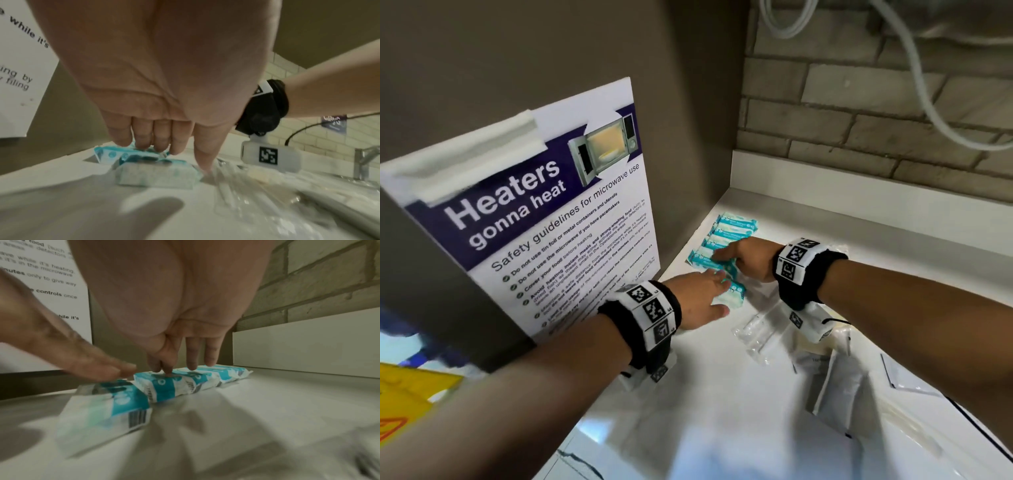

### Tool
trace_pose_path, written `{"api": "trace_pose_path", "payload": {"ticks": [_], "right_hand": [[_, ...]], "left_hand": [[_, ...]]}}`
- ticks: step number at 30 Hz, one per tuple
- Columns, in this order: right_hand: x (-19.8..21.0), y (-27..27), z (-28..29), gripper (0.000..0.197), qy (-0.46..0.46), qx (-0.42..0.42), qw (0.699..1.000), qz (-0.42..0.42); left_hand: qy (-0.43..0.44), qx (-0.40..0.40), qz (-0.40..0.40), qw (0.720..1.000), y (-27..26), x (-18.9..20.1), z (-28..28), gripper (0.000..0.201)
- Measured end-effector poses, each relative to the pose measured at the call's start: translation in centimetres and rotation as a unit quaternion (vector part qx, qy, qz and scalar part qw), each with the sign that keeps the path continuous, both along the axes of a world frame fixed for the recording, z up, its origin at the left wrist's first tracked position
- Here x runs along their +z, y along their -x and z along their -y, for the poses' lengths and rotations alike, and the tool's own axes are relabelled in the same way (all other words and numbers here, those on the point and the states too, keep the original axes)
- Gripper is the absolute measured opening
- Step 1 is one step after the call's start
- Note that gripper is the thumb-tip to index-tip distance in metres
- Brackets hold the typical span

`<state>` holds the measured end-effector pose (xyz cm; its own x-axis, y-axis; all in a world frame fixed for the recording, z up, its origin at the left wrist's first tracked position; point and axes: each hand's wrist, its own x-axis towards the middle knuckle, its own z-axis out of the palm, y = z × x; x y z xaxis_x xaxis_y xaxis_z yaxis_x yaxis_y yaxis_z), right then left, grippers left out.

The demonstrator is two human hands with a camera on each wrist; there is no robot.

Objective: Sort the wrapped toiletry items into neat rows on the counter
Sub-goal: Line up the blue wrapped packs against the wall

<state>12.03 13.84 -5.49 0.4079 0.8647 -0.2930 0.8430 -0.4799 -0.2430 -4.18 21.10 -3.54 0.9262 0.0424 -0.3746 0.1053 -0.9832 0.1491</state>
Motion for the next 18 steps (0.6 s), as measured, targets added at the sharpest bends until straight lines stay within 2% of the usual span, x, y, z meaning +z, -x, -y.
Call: {"api": "trace_pose_path", "payload": {"ticks": [4,7,11,18], "right_hand": [[0.3,0.9,0.4,0.043,0.046,-0.011,0.998,0.042],[0.2,1.2,0.6,0.039,0.059,0.025,0.996,0.067],[1.3,1.9,0.8,0.054,0.06,0.022,0.997,0.047],[2.2,2.5,0.9,0.056,0.058,0.029,0.997,0.045]], "left_hand": [[-0.019,-0.002,-0.02,1.0,0.8,-0.8,0.5,0.064],[-0.024,0.005,-0.011,1.0,1.1,-1.0,0.1,0.067],[-0.038,0.015,0.005,0.999,1.2,-1.3,-0.8,0.067],[-0.047,0.039,0.026,0.998,1.2,-1.1,-1.4,0.064]]}}
